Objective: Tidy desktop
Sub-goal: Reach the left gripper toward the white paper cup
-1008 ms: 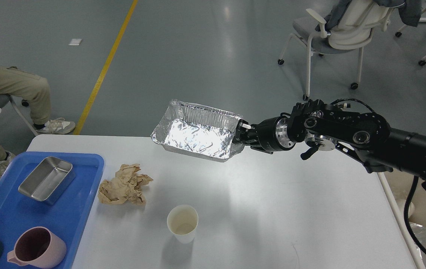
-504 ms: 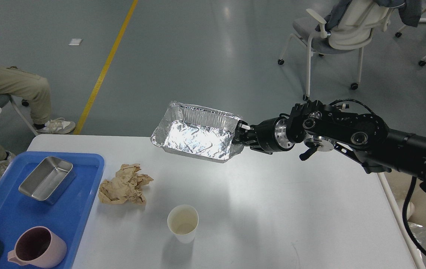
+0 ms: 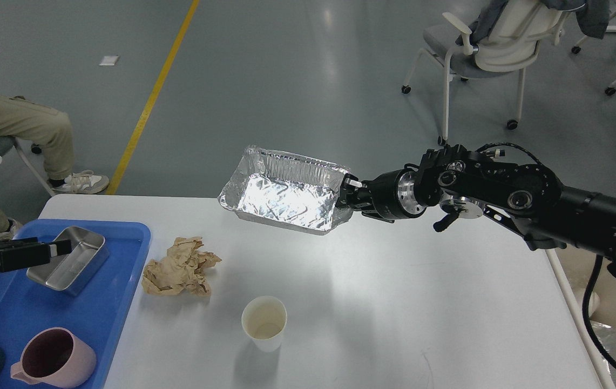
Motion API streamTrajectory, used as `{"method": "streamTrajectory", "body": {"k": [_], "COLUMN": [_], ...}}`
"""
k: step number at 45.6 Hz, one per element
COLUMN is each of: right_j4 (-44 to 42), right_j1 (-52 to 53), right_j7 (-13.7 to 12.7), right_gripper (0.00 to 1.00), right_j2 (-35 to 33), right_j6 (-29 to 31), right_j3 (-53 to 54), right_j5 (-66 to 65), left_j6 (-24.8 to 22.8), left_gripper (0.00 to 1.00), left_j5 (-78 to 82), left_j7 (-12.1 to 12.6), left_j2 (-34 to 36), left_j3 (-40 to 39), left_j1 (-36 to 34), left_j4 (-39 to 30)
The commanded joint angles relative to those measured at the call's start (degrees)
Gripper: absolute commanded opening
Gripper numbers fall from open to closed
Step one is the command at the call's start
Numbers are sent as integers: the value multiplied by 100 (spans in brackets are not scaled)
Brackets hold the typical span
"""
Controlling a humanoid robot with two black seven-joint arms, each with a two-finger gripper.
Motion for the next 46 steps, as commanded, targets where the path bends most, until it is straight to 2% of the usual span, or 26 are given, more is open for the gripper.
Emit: {"method": "streamTrajectory", "body": {"k": [1,6,12,17,24,30,46], "right_j4": [-7,2,2,2,20,20,37], "right_j1": [4,12,4,4,4,12,12], "right_j7": [-1,-1,-1,-1,-1,-1,-1], "right_gripper": [0,0,0,0,0,0,0], "right_j2": [4,13,13,13,5,4,-13], "right_j6": [0,9,9,9,9,9,9], "right_j3": [0,0,0,0,0,0,18], "right_j5": [0,0,0,-9,-9,-9,-9], "left_j6": [6,6,32,58,50,14,14], "left_gripper": [93,92,92,92,92,92,92], "left_j5": [721,819,863,924,1099,1636,1777], "left_j7": [-269,-296,-199,29,258,267,425], "left_j2": [-17,-43,-412,-755,-1299,-1704,-2126], "left_j3": [558,1471,2684,3371,3591,3749,3934], "left_j1": [-602,-1489,-2623,-3239,-3398,-3451,-3442], "left_j4": [-194,-221,-177,-159,-159,-150,-150]}}
